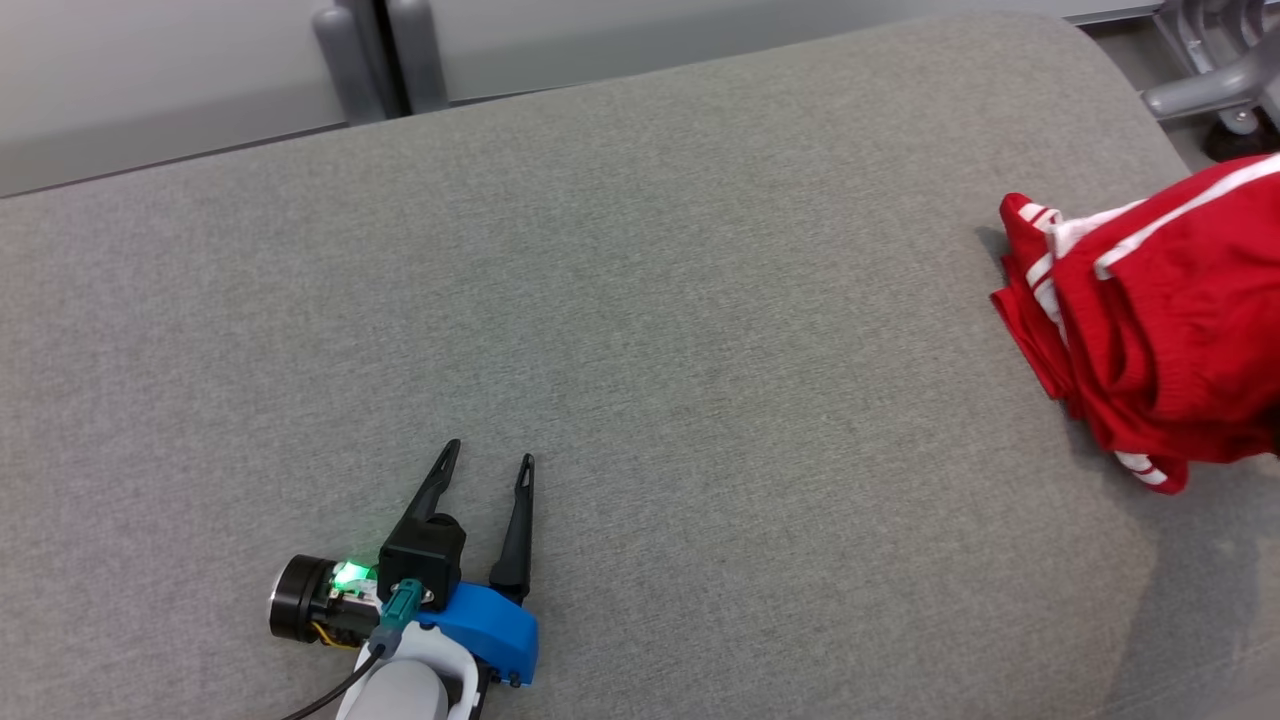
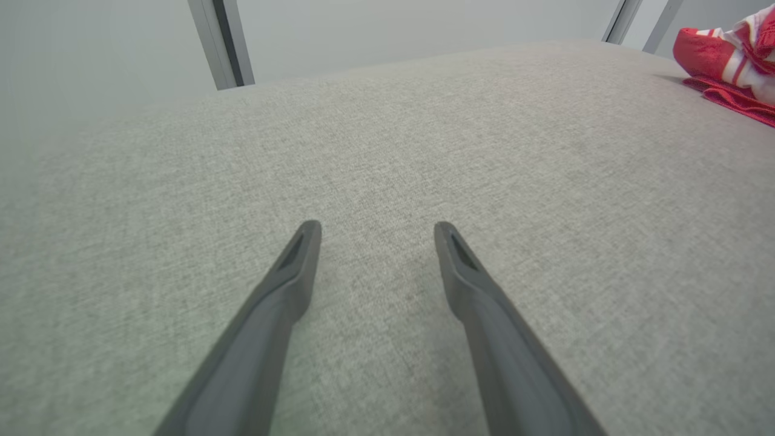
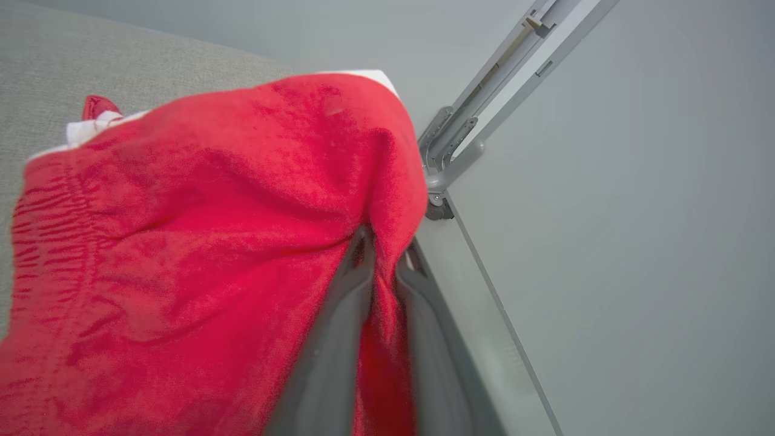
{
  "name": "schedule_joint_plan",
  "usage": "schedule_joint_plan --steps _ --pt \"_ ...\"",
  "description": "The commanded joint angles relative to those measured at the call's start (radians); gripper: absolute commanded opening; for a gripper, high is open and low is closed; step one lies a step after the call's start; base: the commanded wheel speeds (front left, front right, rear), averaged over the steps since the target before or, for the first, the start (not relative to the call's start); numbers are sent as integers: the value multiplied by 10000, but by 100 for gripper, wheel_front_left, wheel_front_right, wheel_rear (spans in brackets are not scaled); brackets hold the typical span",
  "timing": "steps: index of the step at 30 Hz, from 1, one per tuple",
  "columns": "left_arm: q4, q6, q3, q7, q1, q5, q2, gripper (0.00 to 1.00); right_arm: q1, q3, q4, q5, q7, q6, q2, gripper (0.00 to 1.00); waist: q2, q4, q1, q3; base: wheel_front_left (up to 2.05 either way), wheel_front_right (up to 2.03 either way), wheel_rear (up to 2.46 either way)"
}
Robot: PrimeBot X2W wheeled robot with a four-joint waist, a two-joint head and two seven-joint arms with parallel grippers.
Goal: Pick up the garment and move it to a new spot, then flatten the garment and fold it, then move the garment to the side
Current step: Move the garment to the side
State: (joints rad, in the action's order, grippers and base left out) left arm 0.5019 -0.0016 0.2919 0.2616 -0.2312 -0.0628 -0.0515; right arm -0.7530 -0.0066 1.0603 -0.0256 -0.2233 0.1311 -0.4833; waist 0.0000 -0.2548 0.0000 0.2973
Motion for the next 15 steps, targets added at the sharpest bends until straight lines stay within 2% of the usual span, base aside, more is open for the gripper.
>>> schedule_joint_plan --steps 1,5,9,15 --pt "23 -40 -32 43 -188 28 -31 100 -213 -333 123 -246 -74 -7 -107 100 0 135 0 103 0 0 0" --pt "25 13 -127 43 -173 59 -59 100 -269 -1725 84 -1049 -267 -6 123 100 0 262 0 106 0 0 0" --pt "-28 149 -308 42 -70 -13 -60 100 -215 -2455 -640 -1365 -411 -6 1170 100 0 322 0 -2 0 0 0" --pt "-203 437 -682 44 77 -86 -45 100 892 -1893 -3245 -1033 -418 -6 3144 100 0 470 0 -294 0 0 0"
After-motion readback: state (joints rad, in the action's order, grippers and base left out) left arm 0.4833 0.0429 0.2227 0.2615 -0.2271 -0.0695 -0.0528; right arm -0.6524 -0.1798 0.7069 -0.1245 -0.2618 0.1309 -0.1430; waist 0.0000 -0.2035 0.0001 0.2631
